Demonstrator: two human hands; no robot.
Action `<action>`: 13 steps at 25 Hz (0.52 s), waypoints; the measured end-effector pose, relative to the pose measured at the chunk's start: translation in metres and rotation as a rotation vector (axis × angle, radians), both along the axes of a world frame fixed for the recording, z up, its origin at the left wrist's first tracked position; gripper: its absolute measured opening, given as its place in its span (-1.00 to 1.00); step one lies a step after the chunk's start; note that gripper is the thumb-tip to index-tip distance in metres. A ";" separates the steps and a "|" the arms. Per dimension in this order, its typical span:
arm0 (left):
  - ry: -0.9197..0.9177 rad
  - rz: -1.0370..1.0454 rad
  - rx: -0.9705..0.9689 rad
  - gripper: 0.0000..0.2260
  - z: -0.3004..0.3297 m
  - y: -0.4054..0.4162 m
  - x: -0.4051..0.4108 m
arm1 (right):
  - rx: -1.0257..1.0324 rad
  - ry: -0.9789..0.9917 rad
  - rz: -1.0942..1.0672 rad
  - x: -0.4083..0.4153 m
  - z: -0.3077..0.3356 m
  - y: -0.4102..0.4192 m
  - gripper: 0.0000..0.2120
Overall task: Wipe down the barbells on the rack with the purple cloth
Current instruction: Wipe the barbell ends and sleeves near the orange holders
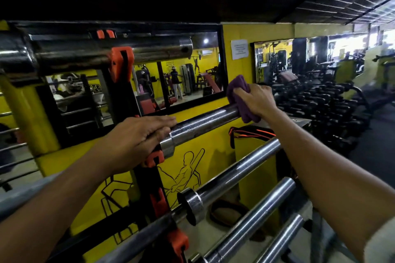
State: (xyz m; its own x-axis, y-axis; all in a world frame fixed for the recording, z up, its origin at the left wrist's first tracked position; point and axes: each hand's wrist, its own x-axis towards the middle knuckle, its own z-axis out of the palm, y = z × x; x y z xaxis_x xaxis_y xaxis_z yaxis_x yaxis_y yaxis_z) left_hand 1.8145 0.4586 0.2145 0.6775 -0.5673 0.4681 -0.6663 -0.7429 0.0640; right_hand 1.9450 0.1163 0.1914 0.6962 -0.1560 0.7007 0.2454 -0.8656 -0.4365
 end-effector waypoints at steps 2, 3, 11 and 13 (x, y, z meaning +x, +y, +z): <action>0.013 0.007 -0.006 -0.54 0.000 -0.001 -0.001 | -0.085 0.010 0.050 -0.013 -0.002 0.025 -0.61; 0.013 0.008 -0.009 -0.53 0.000 0.000 -0.002 | -0.068 -0.087 0.134 -0.020 -0.016 0.034 -0.62; 0.013 0.029 -0.005 -0.63 0.001 -0.002 -0.007 | 0.211 -0.049 0.089 -0.028 -0.017 0.028 -0.58; 0.005 0.017 0.011 -0.65 0.001 -0.002 -0.007 | 0.069 0.023 0.133 -0.033 -0.012 0.041 -0.69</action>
